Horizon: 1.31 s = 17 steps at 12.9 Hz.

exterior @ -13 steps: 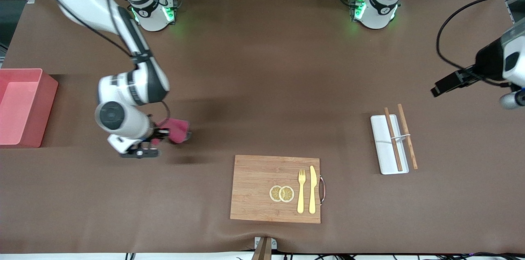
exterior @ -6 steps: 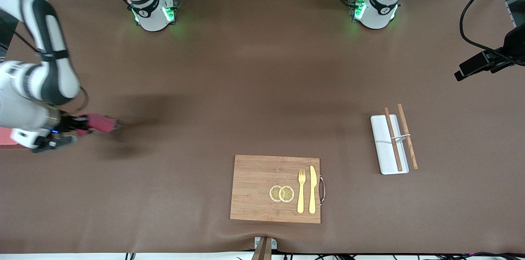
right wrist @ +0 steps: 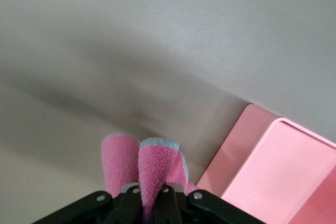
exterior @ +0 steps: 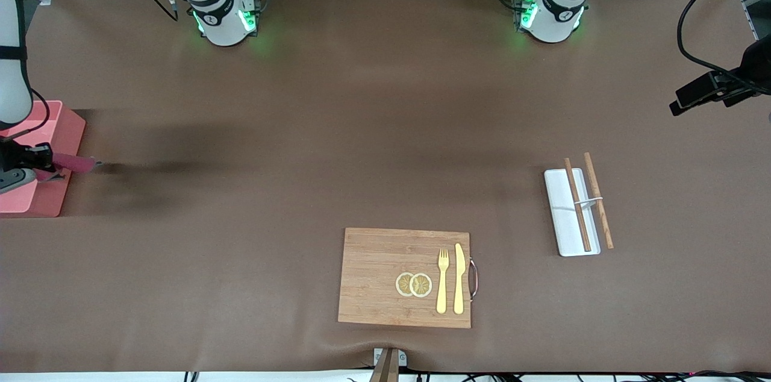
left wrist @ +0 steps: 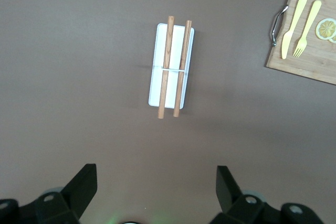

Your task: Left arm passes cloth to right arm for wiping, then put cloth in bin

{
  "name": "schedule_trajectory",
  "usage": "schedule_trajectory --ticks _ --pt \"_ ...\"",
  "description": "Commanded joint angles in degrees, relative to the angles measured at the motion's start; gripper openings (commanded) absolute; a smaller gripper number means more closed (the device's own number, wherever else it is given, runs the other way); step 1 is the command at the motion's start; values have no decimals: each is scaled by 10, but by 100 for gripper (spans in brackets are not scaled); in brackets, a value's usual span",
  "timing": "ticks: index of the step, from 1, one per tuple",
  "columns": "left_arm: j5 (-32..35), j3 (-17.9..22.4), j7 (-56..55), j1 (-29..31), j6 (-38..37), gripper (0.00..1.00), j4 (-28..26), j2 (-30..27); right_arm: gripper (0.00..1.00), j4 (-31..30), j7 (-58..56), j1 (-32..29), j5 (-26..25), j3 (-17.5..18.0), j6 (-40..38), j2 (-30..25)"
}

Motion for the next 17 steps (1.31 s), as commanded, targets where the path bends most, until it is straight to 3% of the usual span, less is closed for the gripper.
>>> schedule_trajectory --ticks 1,3,5,10,13,15,17 --pt "11 19 13 -23 -3 100 -22 -25 0 -3 -4 3 -10 10 11 48" --pt "11 26 13 -34 -3 100 -25 -30 0 -14 2 33 4 12 21 83" --pt "11 30 13 -35 -3 100 -31 -39 0 -26 47 103 55 12 16 82" --pt "11 30 13 -33 -2 100 -34 -39 0 -23 358 277 78 20 21 81" --pt "10 29 13 -31 -1 100 -33 -32 0 1 507 379 136 20 21 79" --pt "10 28 13 -32 -1 100 -33 -32 0 13 597 413 135 20 14 60" --pt "10 27 12 -33 -1 100 -34 -30 0 15 598 412 135 19 1 24"
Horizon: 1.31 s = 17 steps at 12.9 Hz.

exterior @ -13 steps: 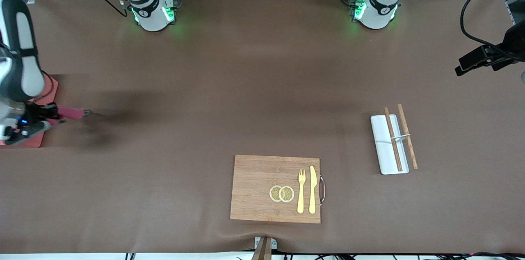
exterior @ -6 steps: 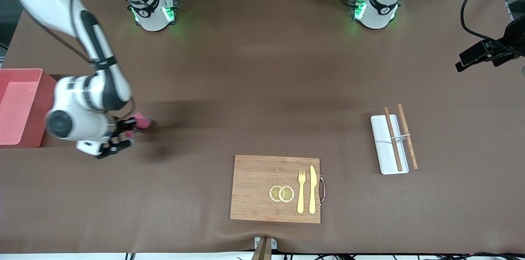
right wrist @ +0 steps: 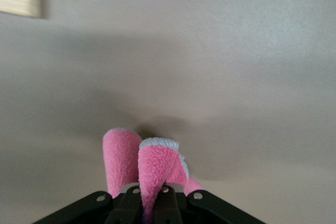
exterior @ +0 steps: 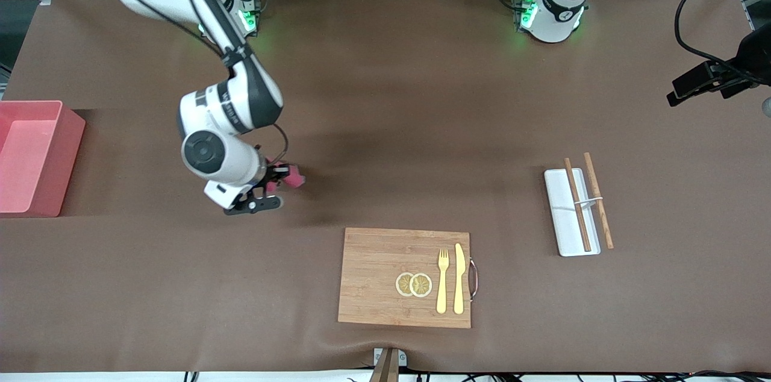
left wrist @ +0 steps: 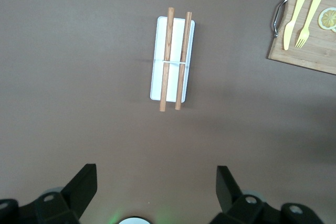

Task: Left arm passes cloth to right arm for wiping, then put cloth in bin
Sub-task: 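Carry the cloth back above the pink bin with the right gripper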

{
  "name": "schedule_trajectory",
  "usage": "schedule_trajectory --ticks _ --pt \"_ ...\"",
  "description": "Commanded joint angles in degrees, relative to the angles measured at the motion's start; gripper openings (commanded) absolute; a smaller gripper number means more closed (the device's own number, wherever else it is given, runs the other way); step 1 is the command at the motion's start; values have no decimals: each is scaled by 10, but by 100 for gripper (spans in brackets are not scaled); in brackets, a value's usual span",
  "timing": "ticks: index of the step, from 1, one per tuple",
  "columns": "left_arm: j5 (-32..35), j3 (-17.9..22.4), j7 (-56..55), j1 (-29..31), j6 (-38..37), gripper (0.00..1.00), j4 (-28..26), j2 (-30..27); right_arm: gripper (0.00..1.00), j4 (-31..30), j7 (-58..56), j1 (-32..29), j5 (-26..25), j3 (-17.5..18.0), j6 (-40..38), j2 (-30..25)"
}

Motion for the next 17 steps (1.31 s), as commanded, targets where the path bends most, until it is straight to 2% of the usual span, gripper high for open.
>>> schedule_trajectory --ticks 1,4,5,6,9,11,14,17 --pt "10 1 9 -6 2 100 -9 -6 0 -6 6 -12 10 -11 -33 -67" --pt "10 1 9 -5 2 100 -9 -5 0 -6 -16 -41 -5 -18 -119 -140" --pt "9 1 8 -5 2 100 -9 -5 0 -6 -47 -54 -31 -18 -148 -161" --pt "9 1 8 -5 2 100 -9 -5 0 -5 -81 -77 -58 -25 -172 -178" --pt "8 1 7 -5 1 100 -9 -5 0 -5 -232 -183 -67 -31 -213 -205" --pt "8 1 7 -5 1 100 -9 -5 0 19 -327 -261 -74 -32 -233 -204" --pt "8 1 5 -6 1 100 -10 -5 0 75 -429 -342 -154 -33 -242 -177" --pt "7 1 5 -7 0 100 -10 -5 0 103 -509 -420 -174 -33 -231 -134"
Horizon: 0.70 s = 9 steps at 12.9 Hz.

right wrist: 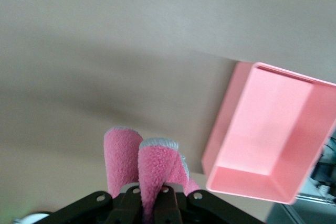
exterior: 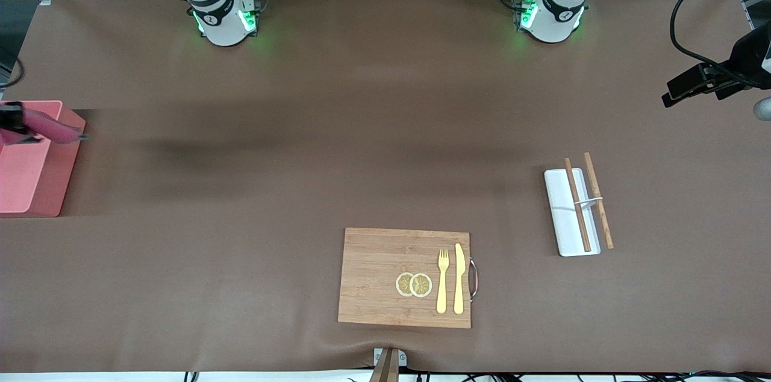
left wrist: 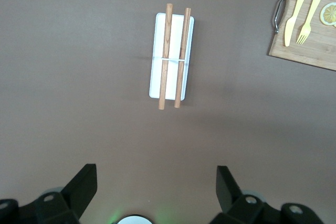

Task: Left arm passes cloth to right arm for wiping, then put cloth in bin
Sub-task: 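Open the right gripper to drop the cloth into the bin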

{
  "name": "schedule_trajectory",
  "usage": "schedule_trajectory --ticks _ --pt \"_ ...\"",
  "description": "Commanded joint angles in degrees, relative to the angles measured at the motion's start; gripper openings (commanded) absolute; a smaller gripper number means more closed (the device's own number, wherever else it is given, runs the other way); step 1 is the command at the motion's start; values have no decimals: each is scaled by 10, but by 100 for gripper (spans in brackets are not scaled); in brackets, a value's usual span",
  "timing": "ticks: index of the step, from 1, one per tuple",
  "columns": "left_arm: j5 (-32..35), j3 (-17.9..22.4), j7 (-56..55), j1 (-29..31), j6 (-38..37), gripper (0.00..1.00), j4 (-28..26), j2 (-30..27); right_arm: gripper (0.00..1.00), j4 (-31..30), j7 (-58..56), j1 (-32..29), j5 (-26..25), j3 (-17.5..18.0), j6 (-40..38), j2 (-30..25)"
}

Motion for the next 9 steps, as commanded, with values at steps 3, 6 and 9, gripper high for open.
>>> schedule_trajectory --ticks 3,6,9 --pt "7 1 5 -5 -2 100 -4 -8 0 101 -139 -123 -24 11 47 134" --pt "7 0 5 -4 -2 100 -4 -8 0 124 -227 -190 -15 14 134 179" --pt "7 0 5 -5 -2 100 -4 -8 90 125 -280 -212 -1 15 174 187"
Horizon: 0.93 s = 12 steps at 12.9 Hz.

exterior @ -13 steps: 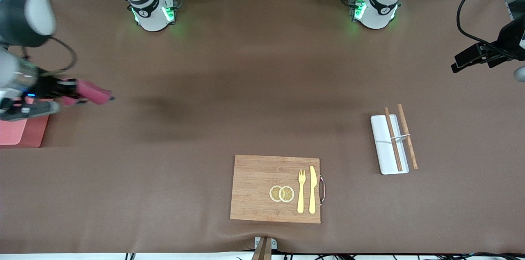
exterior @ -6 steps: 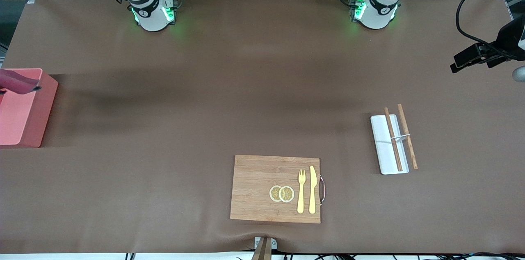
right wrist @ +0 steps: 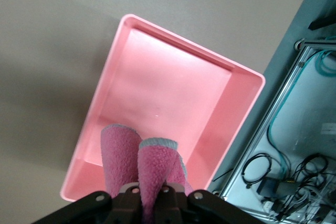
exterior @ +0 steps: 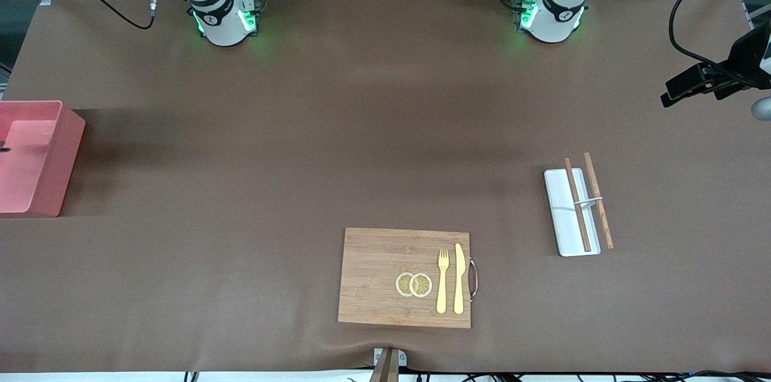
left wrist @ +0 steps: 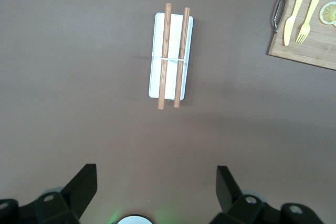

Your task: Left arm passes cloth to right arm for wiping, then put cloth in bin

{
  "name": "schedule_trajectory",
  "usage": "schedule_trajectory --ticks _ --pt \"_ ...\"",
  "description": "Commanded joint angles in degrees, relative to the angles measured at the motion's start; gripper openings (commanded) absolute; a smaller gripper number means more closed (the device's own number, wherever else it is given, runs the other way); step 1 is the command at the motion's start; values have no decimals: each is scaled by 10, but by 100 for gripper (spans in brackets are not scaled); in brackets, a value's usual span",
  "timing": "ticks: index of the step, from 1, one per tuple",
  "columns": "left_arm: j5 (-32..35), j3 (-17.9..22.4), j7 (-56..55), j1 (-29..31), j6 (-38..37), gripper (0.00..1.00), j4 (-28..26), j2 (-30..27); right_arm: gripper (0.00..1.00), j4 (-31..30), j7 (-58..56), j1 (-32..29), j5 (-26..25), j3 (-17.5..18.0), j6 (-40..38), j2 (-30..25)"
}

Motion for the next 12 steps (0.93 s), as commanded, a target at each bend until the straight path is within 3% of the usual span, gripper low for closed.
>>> schedule_trajectory --ticks 1,3,12 --pt "7 1 5 -3 -2 100 -3 -8 100 21 -39 -20 50 14 8 5" --pt "6 1 4 -4 -2 100 -2 -8 100 19 -33 -4 98 17 -36 -2" --pt "5 1 3 -2 1 100 -2 -8 100 14 263 238 109 19 -227 -121"
